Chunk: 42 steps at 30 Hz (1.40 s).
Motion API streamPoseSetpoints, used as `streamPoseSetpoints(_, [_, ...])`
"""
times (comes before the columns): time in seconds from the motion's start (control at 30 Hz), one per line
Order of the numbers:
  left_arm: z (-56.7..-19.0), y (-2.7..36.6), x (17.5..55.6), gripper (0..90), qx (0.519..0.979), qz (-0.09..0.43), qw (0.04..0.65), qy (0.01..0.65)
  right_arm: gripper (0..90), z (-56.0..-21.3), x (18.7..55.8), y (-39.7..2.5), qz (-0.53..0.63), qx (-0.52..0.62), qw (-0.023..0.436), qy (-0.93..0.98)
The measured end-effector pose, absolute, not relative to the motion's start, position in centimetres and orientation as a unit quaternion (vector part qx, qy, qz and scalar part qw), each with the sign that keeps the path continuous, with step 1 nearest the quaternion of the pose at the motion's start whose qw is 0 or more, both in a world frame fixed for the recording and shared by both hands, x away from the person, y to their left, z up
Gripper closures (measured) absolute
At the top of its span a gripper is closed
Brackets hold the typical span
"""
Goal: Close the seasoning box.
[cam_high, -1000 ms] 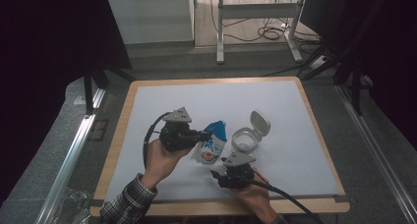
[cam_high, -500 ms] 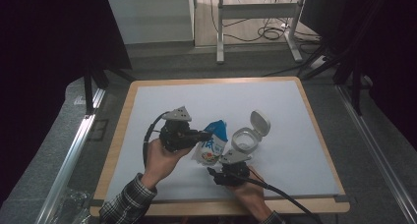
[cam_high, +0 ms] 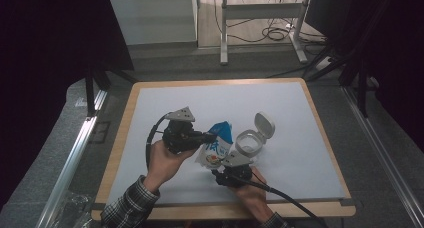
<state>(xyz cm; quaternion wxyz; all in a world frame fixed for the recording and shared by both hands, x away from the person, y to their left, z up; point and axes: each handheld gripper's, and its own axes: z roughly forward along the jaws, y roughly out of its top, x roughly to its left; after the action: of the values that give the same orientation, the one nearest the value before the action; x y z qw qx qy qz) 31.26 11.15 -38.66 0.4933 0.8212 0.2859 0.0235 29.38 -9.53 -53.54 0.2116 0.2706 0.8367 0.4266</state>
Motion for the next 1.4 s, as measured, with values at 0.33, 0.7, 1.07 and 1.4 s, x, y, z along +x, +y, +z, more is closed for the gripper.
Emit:
streamPoseSetpoints(0.33, [-38.9, 11.0, 31.7, 90.0, 0.818, 0.011, 0.495, 0.292, 39.0, -53.4, 29.3, -9.4, 0.435, 0.250, 0.239, 0.831])
streamPoseSetpoints(0.7, [-39.1, 10.2, 32.3, 89.6, 0.822, 0.021, 0.484, 0.298, 50.6, -53.2, 28.8, -9.3, 0.444, 0.235, 0.229, 0.834])
streamPoseSetpoints(1.07, [-39.2, 8.5, 33.0, 89.2, 0.835, 0.053, 0.463, 0.292, 52.4, -53.1, 28.5, -9.3, 0.443, 0.224, 0.210, 0.842])
streamPoseSetpoints(1.4, [-38.9, 7.0, 33.3, 88.8, 0.844, 0.067, 0.453, 0.281, 52.3, -52.7, 28.6, -9.5, 0.452, 0.229, 0.178, 0.844])
